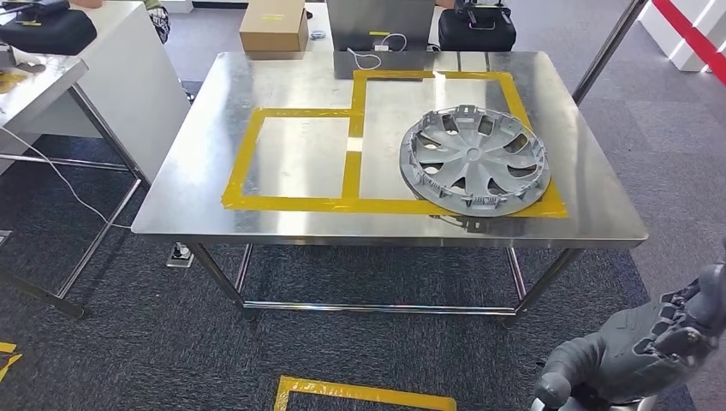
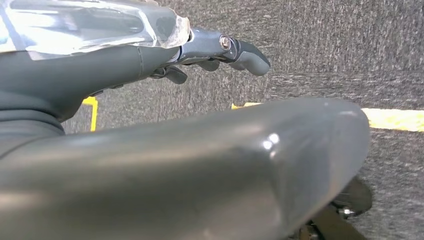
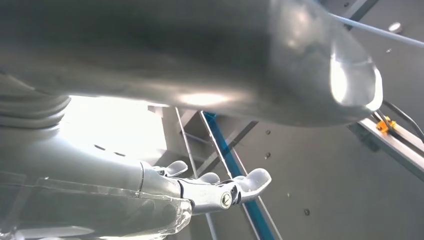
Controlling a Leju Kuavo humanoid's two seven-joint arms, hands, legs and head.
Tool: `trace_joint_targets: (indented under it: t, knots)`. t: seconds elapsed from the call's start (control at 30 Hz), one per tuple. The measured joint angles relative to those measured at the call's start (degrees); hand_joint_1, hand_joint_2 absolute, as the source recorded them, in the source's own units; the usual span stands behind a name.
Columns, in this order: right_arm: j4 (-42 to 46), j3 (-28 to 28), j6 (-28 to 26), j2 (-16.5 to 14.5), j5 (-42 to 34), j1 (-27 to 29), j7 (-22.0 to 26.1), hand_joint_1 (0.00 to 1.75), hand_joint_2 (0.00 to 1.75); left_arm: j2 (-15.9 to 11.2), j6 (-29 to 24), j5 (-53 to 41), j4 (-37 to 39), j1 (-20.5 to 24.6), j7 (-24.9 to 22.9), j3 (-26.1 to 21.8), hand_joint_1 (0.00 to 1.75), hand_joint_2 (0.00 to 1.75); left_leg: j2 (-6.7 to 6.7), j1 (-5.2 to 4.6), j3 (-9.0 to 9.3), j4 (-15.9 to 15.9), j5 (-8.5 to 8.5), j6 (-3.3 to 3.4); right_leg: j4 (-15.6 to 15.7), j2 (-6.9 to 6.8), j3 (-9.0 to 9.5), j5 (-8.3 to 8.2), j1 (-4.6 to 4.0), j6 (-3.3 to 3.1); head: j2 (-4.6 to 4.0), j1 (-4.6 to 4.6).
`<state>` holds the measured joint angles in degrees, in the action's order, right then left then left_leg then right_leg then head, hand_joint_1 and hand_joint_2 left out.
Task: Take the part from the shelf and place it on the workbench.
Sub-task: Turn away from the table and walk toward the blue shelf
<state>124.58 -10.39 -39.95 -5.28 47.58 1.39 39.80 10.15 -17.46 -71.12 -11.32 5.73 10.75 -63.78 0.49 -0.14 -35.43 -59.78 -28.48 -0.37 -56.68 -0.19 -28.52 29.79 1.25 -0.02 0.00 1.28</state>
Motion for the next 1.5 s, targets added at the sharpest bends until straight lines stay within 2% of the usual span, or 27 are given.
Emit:
trace_joint_targets:
  t: [0.1, 0.13, 0.17, 0.2, 0.27, 0.33, 0.4, 0.43, 0.5, 0.6, 0.63, 0.67, 0.7, 0.73, 0.8, 0.87, 0.97, 1.03, 1.1, 1.13, 1.17, 1.2, 1.27, 1.33, 1.37, 1.43, 1.5]
  knots:
    - [0.0, 0.2, 0.0, 0.0, -0.1, 0.2, 0.0, 0.00, 0.00, 0.0, 0.1, -0.3, 0.0, -0.1, 0.0, 0.0, 0.00, 0.00, -0.37, 0.41, -2.62, -9.6, -7.87, -0.79, -0.1, -0.11, -2.47, -2.05, 0.13, -0.38, 0.00, 0.21]
    - [-0.1, 0.3, 0.0, 0.0, -0.2, 0.3, 0.0, 0.00, 0.00, -0.1, 0.1, -0.4, 0.0, -0.1, -0.1, 0.0, 0.00, 0.00, -0.38, 0.54, -2.90, -12.3, -8.65, -0.93, -0.1, -0.12, -3.34, -2.77, 0.15, -0.29, 0.00, 0.21]
    - [-0.1, 0.4, 0.0, 0.0, -0.3, 0.4, 0.0, 0.00, 0.00, -0.1, 0.1, -0.4, 0.0, 0.0, -0.2, 0.0, 0.00, 0.00, -0.38, 0.67, -2.41, -13.4, -8.04, -1.00, -0.2, -0.13, -4.23, -3.48, 0.19, -0.15, 0.00, 0.23]
    - [-0.1, 0.4, 0.0, 0.0, -0.3, 0.4, 0.0, 0.00, 0.00, -0.1, 0.1, -0.4, 0.0, 0.0, -0.3, 0.0, 0.00, 0.00, -0.38, 0.78, -0.94, -12.7, -6.45, -1.02, -0.2, -0.13, -5.11, -4.18, 0.26, 0.05, 0.00, 0.23]
    - [-0.1, 0.5, 0.0, 0.0, -0.3, 0.4, 0.0, 0.00, 0.00, -0.1, 0.1, -0.4, 0.0, 0.1, -0.5, 0.0, 0.00, 0.00, -0.43, 0.91, 4.93, -5.8, -3.74, -0.97, -0.4, -0.10, -6.59, -5.48, 0.38, 0.63, 0.00, 0.26]
    - [-0.1, 0.6, 0.0, -0.1, -0.2, 0.4, 0.0, 0.00, 0.00, -0.2, 0.1, -0.4, 0.0, 0.3, -0.7, 0.0, 0.00, 0.00, -0.68, 0.81, 10.73, 2.6, -4.14, -0.65, -0.6, -0.13, -7.41, -6.63, 0.32, 1.41, 0.00, 0.24]
    - [-0.2, 0.6, 0.0, -0.1, -0.2, 0.3, 0.0, 0.00, 0.00, -0.2, 0.1, -0.5, 0.0, 0.4, -0.9, 0.0, 0.00, 0.00, -0.91, 0.52, 12.13, 5.7, -4.94, 0.03, -0.4, -0.26, -7.69, -7.79, 0.35, 2.27, 0.00, 0.21]
    - [-0.2, 0.6, 0.0, -0.1, -0.2, 0.3, 0.0, 0.00, 0.00, -0.3, 0.1, -0.5, 0.0, 0.3, -1.0, 0.0, 0.00, 0.00, -0.82, 0.50, 11.53, 5.7, -4.64, 0.57, -0.3, -0.30, -7.87, -8.25, 0.51, 2.66, 0.00, 0.19]
    - [-0.4, 0.6, 0.0, -0.2, -0.2, 0.3, 0.0, 0.00, 0.00, -0.3, 0.1, -0.5, 0.0, 0.2, -1.3, 0.0, 0.00, 0.00, -0.44, 0.48, 10.21, 5.6, -3.35, 1.76, -1.7, -0.21, -8.67, -5.95, 0.70, 3.13, 0.00, 0.07]
    - [-0.7, 0.6, 0.0, -0.2, -0.2, 0.4, 0.0, 0.00, 0.00, -0.4, 0.1, -0.7, 0.0, 0.2, -1.5, 0.0, 0.00, 0.00, 0.13, 0.08, 7.57, 5.5, -1.07, 2.80, -11.4, -0.11, -10.70, 3.03, 0.48, 3.28, 0.00, -0.22]
    - [-0.8, 0.6, 0.0, -0.3, -0.2, 0.4, 0.0, 0.00, 0.00, -0.4, 0.1, -0.7, 0.0, 0.2, -1.6, 0.0, 0.00, 0.00, 0.28, -0.14, 6.65, 5.4, -0.32, 2.93, -15.0, -0.10, -10.97, 4.40, 0.36, 3.23, 0.00, -0.25]
    - [-0.9, 0.6, 0.0, -0.3, -0.2, 0.4, 0.0, 0.00, 0.00, -0.4, 0.1, -0.7, 0.0, 0.2, -1.7, 0.0, 0.00, 0.00, 0.41, -0.37, 5.71, 5.2, 0.40, 3.02, -17.1, -0.10, -10.57, 4.13, 0.24, 3.05, 0.00, -0.26]
    - [-1.1, 0.6, 0.0, -0.3, -0.1, 0.5, 0.0, 0.00, 0.00, -0.4, 0.1, -0.7, 0.0, 0.2, -1.7, 0.0, 0.00, 0.00, 0.48, -0.56, 4.80, 5.0, 1.04, 3.05, -17.3, -0.09, -9.29, 2.71, 0.12, 2.76, 0.00, -0.27]
    - [-1.2, 0.6, 0.0, -0.3, -0.1, 0.5, 0.0, 0.00, 0.00, -0.4, 0.1, -0.7, 0.0, 0.2, -1.8, 0.0, 0.00, 0.00, 0.52, -0.71, 3.94, 4.7, 1.60, 3.04, -15.5, -0.09, -7.06, 1.00, -0.07, 2.35, 0.00, -0.25]
    - [-1.4, 0.6, 0.0, -0.4, -0.2, 0.5, 0.0, 0.00, 0.00, -0.3, 0.1, -0.7, 0.0, 0.2, -1.9, 0.0, 0.00, 0.00, 0.47, -0.94, 2.51, 3.9, 2.48, 2.86, -7.1, -0.09, -0.49, 0.01, -0.59, 1.39, 0.00, -0.24]
    - [-1.7, 0.7, 0.0, -0.5, -0.5, 0.5, 0.0, 0.00, 0.00, -0.3, 0.1, -0.8, 0.0, 0.3, -1.9, 0.0, 0.00, 0.00, 0.47, -1.03, 1.63, 3.4, 3.35, 2.43, -0.1, -0.09, 3.80, 1.51, -1.08, 0.81, 0.00, -0.24]
    - [-2.4, 1.0, 0.0, -0.6, -1.2, 0.6, 0.0, 0.00, 0.00, -0.3, 0.1, -0.8, 0.0, 0.2, -1.7, 0.0, 0.00, 0.00, 0.37, -0.90, 0.50, 3.0, 4.04, 1.44, 1.6, -0.18, 3.15, 1.18, -1.08, -0.06, 0.00, -0.25]
    - [-3.0, 1.2, 0.0, -0.6, -1.5, 0.7, 0.0, 0.00, 0.00, -0.3, 0.1, -0.9, 0.0, 0.1, -1.6, 0.0, 0.00, 0.00, -0.14, -0.63, -0.78, 0.1, 0.18, 0.66, 1.7, -0.35, 1.63, -0.33, -0.77, -0.78, 0.00, -0.08]
    - [-3.5, 1.4, 0.0, -0.6, -1.9, 1.0, 0.0, 0.00, 0.00, -0.4, 0.1, -1.0, 0.0, 0.1, -1.5, 0.0, 0.00, 0.00, -0.42, -0.18, -2.55, -6.7, -5.75, -0.01, 1.6, -0.46, -0.24, -1.86, -0.76, -0.98, 0.00, 0.10]
    - [-3.8, 1.5, 0.0, -0.6, -2.0, 1.2, 0.0, 0.00, 0.00, -0.4, 0.2, -1.1, 0.0, 0.1, -1.5, 0.0, 0.00, 0.00, -0.42, 0.03, -3.17, -10.1, -7.24, -0.25, 1.5, -0.50, -1.24, -2.62, -0.74, -0.90, 0.00, 0.13]
    - [-4.2, 1.5, 0.0, -0.6, -2.1, 1.5, 0.0, 0.00, 0.00, -0.4, 0.2, -1.3, 0.0, 0.1, -1.4, 0.0, 0.00, 0.00, -0.42, 0.24, -3.20, -12.5, -7.28, -0.42, 1.3, -0.54, -2.25, -3.37, -0.72, -0.77, 0.00, 0.11]
    - [-4.6, 1.6, 0.0, -0.6, -2.1, 1.7, 0.0, 0.00, 0.00, -0.5, 0.3, -1.4, 0.0, 0.1, -1.4, 0.0, 0.00, 0.00, -0.41, 0.45, -2.36, -13.2, -6.04, -0.53, 1.1, -0.58, -3.26, -4.07, -0.66, -0.60, 0.00, 0.14]
    - [-5.1, 1.7, 0.0, -0.6, -2.1, 2.1, 0.0, 0.00, 0.00, -0.6, 0.4, -1.6, 0.0, 0.2, -1.3, 0.0, 0.00, 0.00, -0.42, 0.79, 2.23, -8.7, -2.88, -0.64, 0.6, -0.63, -5.15, -5.35, -0.49, -0.08, 0.00, 0.15]
    - [-5.4, 1.8, 0.4, -0.6, -2.2, 1.9, -0.4, 0.00, 0.00, -0.6, 0.5, -1.7, 0.0, 0.3, -1.2, 0.1, 0.00, 0.00, -0.56, 0.87, 8.84, 0.0, -3.00, -0.58, -0.1, -0.62, -6.49, -6.33, -0.51, 0.61, 0.00, 0.16]
    - [-5.6, 2.0, 0.5, -0.5, -2.2, 1.7, -0.6, 0.00, 0.00, -0.6, 0.6, -1.8, 0.0, 0.4, -1.1, 0.1, 0.00, 0.00, -0.66, 0.80, 10.91, 3.1, -3.85, -0.36, -0.3, -0.64, -6.84, -6.82, -0.54, 1.00, 0.00, 0.16]
    - [-6.0, 2.1, 0.5, -0.6, -2.2, 1.9, -0.5, 0.00, 0.00, -0.6, 0.6, -1.8, 0.0, 0.3, -1.0, 0.1, 0.00, 0.00, -0.80, 0.51, 11.61, 5.2, -4.51, 0.56, -0.2, -0.75, -7.16, -7.87, -0.41, 1.81, 0.00, 0.08]
    - [-6.6, 2.1, 0.3, -0.7, -2.6, 2.8, -0.1, 0.00, 0.00, -0.7, 0.6, -1.9, 0.0, 0.1, -0.9, 0.2, 0.00, 0.00, -0.50, 0.44, 10.49, 5.1, -3.41, 1.77, -1.1, -0.71, -7.83, -6.64, -0.09, 2.46, 0.00, 0.06]
